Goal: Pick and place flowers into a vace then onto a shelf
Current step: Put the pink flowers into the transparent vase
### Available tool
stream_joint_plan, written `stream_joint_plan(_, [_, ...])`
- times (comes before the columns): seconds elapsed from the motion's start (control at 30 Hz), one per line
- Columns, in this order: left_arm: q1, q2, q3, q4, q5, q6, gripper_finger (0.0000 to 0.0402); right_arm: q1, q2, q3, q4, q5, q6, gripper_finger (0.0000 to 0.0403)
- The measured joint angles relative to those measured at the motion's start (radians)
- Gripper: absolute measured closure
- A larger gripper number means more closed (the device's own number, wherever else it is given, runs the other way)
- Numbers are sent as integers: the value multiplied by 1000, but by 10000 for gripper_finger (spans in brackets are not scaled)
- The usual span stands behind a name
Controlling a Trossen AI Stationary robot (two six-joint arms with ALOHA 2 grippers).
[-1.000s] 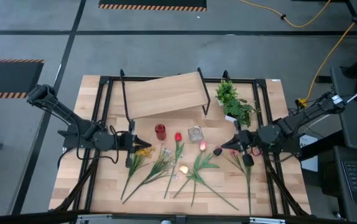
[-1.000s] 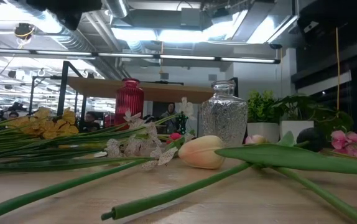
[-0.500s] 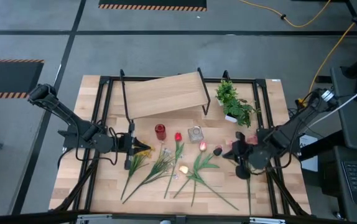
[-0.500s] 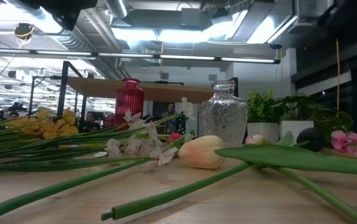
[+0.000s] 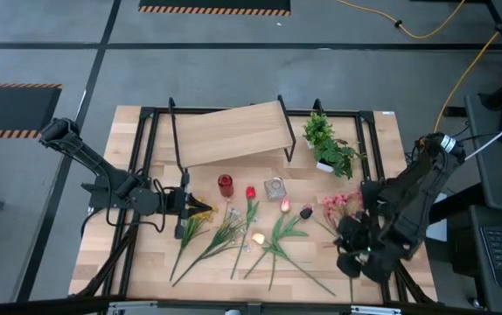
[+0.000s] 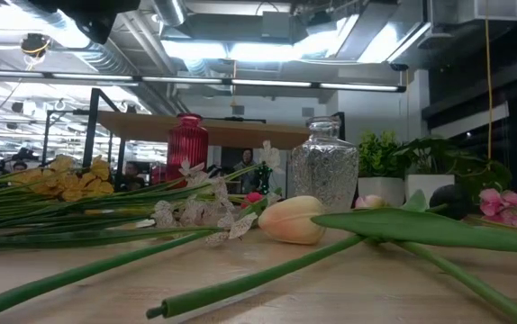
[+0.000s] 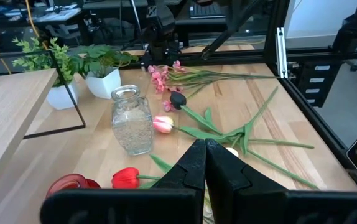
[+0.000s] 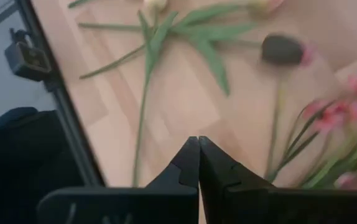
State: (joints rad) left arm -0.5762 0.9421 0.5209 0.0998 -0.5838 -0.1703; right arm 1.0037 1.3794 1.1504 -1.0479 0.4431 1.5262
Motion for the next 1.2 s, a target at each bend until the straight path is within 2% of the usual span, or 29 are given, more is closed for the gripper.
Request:
stream_joint_plan(0.23, [0, 0, 0, 0, 0, 0, 398, 107, 79, 33, -70, 0, 302, 403])
stream_joint_plan(0.43, [0, 0, 0, 0, 0, 0, 398, 131, 97, 33, -156, -1, 498, 403])
stream_joint_plan(0.57, [0, 0, 0, 0, 1, 0, 398, 131, 98, 22, -150, -5, 511, 399])
stream_joint_plan(0.7, [0, 0, 0, 0, 1, 0, 398, 131, 98, 1, -153, -53, 519, 380])
stream_joint_plan(1.1, [0, 0, 0, 0, 1, -2, 398, 131, 98, -57, -147, -56, 541, 276])
stream_joint_plan(1.2, [0, 0, 0, 0, 1, -2, 398, 131, 98, -73, -143, -87, 568, 253])
